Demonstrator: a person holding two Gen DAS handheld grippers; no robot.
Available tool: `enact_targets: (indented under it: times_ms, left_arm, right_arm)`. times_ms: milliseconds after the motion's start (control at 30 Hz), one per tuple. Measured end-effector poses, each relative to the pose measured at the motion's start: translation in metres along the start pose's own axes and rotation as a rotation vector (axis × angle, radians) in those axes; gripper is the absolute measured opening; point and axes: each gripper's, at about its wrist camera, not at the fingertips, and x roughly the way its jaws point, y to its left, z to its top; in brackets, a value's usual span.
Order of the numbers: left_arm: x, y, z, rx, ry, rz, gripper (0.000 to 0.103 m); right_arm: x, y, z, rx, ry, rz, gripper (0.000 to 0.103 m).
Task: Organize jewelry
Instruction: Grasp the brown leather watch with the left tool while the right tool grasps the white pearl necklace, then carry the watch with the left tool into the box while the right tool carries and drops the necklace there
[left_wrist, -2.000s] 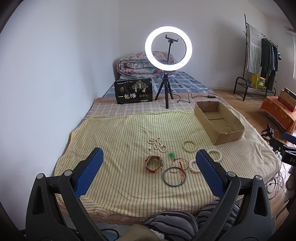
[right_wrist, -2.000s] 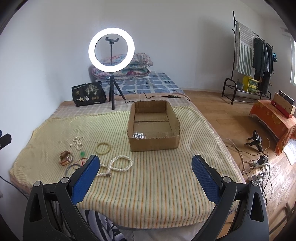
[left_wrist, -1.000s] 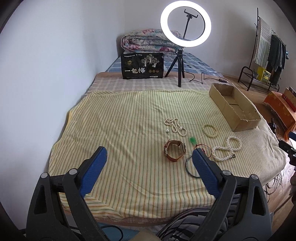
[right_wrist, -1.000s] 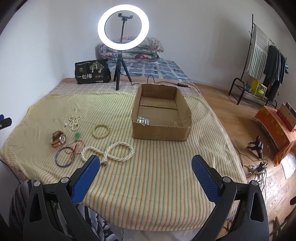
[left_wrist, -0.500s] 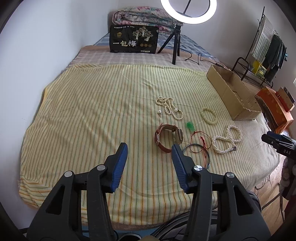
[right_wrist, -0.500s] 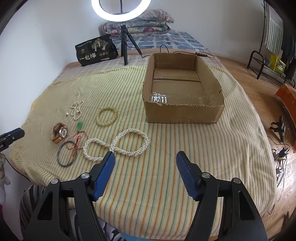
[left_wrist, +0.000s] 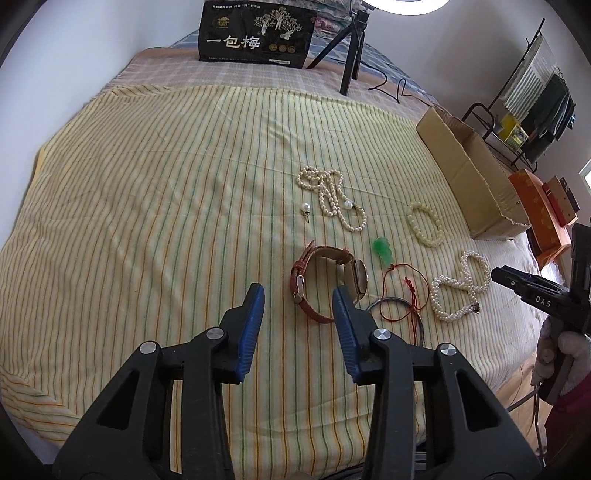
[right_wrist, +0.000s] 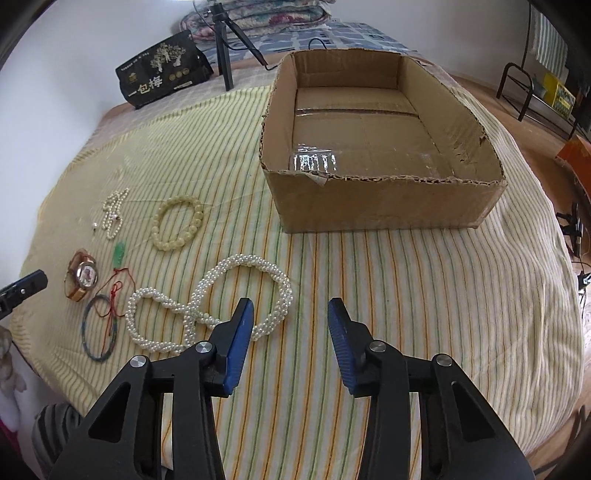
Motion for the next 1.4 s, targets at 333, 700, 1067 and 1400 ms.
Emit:
enact_targets:
  times_ms: [333, 700, 1067, 1400]
  left_arm:
    - [0.03, -0.001, 0.0, -0.011, 0.058, 0.002, 0.035]
    - [0.046, -0.007, -0.001, -0.002, 0.083, 0.007, 0.031]
    - [0.051, -0.001, 0.001, -0.034, 0.079, 0.019, 0.012]
    - [0.045, -0.005, -0.002, -0.024, 0.052, 0.038, 0.006]
  right_arm:
    - [0.017, 0.006, 0.007, -0.019, 0.032, -0.019, 0.034]
    - [0.027, 0.006, 0.012, -0.051, 0.045, -0.034, 0.033]
    - [0.026, 0.005, 0.011, -0.054, 0.036, -0.018, 0.011]
    - [0.007, 0.001, 0.003, -0.04, -0.021, 0.024, 0.007]
